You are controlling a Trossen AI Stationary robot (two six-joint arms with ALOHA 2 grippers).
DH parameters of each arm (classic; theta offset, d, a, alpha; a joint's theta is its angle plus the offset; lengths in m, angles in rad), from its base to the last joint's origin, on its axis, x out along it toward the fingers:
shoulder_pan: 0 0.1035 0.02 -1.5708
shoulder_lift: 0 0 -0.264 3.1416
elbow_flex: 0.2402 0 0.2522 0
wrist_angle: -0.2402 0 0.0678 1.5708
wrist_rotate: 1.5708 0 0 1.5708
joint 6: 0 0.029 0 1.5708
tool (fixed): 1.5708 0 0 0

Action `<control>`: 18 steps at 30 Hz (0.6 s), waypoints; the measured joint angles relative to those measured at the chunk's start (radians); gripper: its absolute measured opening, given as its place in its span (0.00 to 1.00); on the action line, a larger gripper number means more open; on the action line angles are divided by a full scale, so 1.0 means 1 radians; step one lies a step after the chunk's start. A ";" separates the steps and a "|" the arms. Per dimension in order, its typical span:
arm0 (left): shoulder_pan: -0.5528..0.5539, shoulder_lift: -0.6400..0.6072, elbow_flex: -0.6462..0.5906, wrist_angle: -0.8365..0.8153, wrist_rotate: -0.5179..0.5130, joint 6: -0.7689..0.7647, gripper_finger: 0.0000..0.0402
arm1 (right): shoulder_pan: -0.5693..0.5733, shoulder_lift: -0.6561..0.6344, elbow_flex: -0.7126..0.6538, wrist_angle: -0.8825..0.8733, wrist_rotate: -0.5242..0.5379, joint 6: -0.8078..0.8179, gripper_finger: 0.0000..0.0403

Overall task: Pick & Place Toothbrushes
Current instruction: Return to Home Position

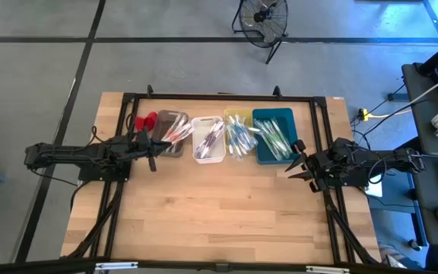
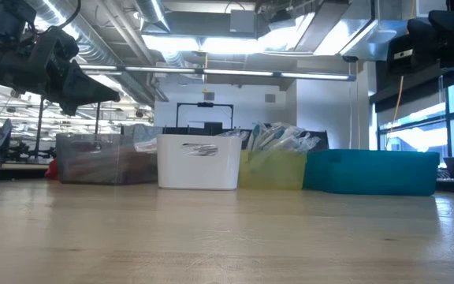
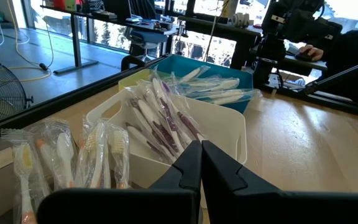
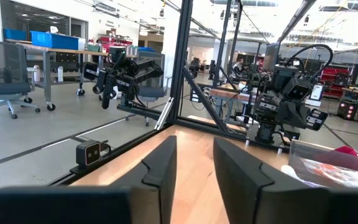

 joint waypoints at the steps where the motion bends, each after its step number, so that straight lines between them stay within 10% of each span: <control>1: 0.000 0.000 0.000 0.000 0.000 0.000 0.00 | 0.000 0.000 0.000 0.000 0.000 0.000 0.27; 18: 0.000 0.000 0.000 0.000 0.000 0.000 0.00 | 0.000 0.000 0.000 0.000 0.000 0.000 0.34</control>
